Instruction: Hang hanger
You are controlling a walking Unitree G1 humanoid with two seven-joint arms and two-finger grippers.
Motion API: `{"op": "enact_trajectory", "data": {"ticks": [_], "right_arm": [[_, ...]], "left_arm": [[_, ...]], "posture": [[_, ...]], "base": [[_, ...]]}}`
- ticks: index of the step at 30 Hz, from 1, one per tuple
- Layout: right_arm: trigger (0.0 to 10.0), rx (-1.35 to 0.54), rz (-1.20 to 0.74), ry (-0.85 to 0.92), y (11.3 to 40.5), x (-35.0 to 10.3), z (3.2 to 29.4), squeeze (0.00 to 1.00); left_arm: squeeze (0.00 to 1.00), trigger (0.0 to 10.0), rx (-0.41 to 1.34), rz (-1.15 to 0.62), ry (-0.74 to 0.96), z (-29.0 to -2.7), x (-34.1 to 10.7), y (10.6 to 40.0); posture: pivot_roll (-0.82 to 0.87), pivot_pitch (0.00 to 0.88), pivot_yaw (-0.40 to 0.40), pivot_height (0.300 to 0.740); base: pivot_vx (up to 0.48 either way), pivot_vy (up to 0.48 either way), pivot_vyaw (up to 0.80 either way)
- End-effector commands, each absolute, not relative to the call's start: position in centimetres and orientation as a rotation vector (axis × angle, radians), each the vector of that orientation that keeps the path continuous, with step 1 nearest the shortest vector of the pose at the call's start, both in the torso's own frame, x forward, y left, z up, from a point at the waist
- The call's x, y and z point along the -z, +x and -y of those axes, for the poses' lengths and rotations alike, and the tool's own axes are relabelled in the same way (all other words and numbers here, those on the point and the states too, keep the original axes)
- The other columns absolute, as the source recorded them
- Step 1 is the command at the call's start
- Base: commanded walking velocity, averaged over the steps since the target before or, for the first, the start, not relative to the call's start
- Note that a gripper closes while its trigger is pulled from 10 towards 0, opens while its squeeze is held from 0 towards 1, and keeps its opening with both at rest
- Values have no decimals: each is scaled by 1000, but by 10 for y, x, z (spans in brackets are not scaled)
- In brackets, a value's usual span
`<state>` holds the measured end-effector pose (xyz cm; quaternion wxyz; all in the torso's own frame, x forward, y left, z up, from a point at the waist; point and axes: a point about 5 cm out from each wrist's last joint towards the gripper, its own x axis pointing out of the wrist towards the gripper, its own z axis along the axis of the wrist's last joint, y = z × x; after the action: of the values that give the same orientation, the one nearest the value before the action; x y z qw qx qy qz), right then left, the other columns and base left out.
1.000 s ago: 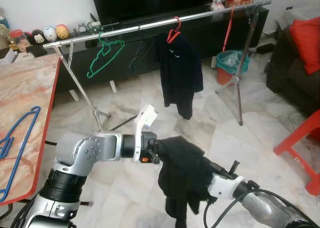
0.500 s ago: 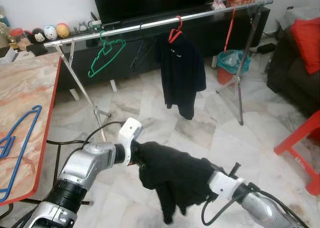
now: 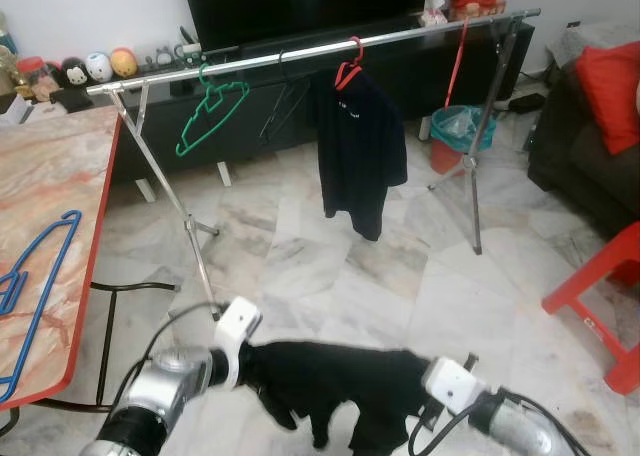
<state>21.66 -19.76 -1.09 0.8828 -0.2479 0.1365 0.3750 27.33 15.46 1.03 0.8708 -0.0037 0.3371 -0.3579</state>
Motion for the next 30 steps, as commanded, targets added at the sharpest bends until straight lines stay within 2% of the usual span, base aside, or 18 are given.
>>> {"op": "enact_trajectory", "data": {"ticks": [1, 5, 6, 7, 8, 17, 26, 30], "right_arm": [[0, -725, -305, -477, 216, 10, 208, 0], [0, -748, -344, -429, 209, 16, 207, 0], [0, -751, -346, -424, 208, 16, 207, 0], [0, -751, -346, -424, 208, 16, 207, 0], [0, -760, -352, -404, 208, 15, 207, 0], [0, -789, -350, -339, 212, 9, 209, 0], [0, -838, -333, -304, 219, 1, 203, 0], [0, -852, -333, -284, 220, -1, 202, 0]], "left_arm": [[0, 10000, 668, -713, 29, -170, -9, 275], [0, 10000, 674, -680, 2, -167, -10, 279], [486, 10000, 673, -673, -5, -166, -11, 280], [486, 10000, 673, -673, -5, -166, -11, 280], [1000, 10000, 671, -657, -15, -165, -11, 283], [1000, 10000, 708, -638, -44, -160, -14, 287], [1000, 10000, 774, -698, 38, -162, -3, 276], [1000, 10000, 796, -721, 134, -166, 1, 273]], "posture": [[26, 20, 94, 740], [24, 20, 95, 740], [23, 18, 95, 740], [23, 18, 95, 740], [22, 18, 95, 740], [19, 15, 95, 740], [21, 14, 90, 740], [20, 13, 88, 740]], "base": [[0, 0, 0], [0, 0, 0], [0, 0, 0], [0, 0, 0], [0, 0, 0], [0, 0, 0], [0, 0, 0], [0, 0, 0]]}}
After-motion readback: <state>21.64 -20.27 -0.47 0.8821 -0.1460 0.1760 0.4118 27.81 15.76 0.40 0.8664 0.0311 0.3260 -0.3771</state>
